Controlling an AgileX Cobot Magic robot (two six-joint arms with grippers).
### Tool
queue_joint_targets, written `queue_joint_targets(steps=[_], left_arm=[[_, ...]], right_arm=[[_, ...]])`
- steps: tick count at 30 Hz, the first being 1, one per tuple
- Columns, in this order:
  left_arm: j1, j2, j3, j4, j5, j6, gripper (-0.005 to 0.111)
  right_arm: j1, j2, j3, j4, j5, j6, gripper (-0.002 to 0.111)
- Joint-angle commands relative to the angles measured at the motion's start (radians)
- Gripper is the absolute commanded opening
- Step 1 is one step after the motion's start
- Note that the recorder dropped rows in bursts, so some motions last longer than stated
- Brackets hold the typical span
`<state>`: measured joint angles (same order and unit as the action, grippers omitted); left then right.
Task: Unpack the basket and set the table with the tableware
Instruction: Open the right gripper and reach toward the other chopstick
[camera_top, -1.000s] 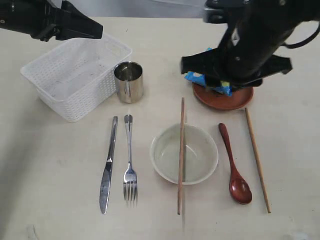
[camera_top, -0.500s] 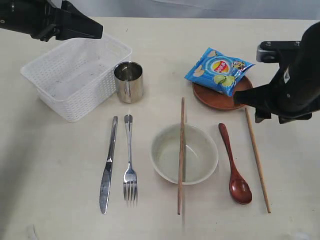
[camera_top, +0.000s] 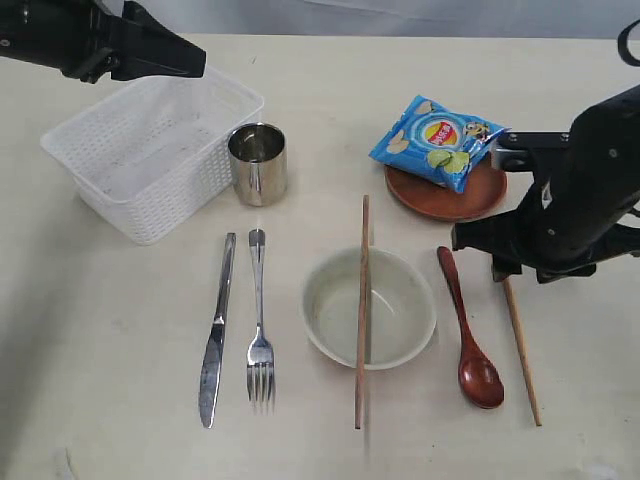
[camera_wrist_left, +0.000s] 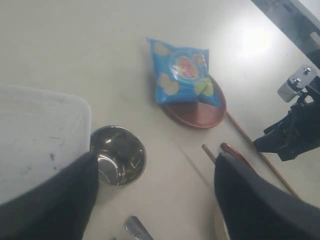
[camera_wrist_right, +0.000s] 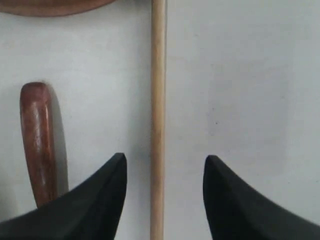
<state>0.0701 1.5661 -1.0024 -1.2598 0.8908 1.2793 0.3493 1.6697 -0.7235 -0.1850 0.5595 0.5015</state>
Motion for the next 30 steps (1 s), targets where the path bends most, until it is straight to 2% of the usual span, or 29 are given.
queue_joint_targets(steps=[1, 21, 23, 27, 30], left_arm=[[-0.007, -0.007, 0.006, -0.004, 0.007, 0.006, 0.062], [-0.007, -0.007, 0.006, -0.004, 0.007, 0.006, 0.062], [-0.007, -0.007, 0.006, -0.004, 0.007, 0.006, 0.062], [-0.007, -0.007, 0.006, -0.004, 0.007, 0.006, 0.062], [-0.007, -0.007, 0.006, -0.004, 0.007, 0.006, 0.062]], right_arm=[[-0.006, 0.038, 0.003, 0.005, -0.030, -0.009, 0.046], [-0.006, 0.053, 0.003, 0.027, -0.022, -0.001, 0.046], [-0.006, 0.053, 0.003, 0.027, -0.013, -0.001, 0.042], [-0.006, 0.053, 0.003, 0.030, -0.009, -0.001, 0.021], [-0.006, 0.053, 0.003, 0.031, -0.009, -0.001, 0.010]])
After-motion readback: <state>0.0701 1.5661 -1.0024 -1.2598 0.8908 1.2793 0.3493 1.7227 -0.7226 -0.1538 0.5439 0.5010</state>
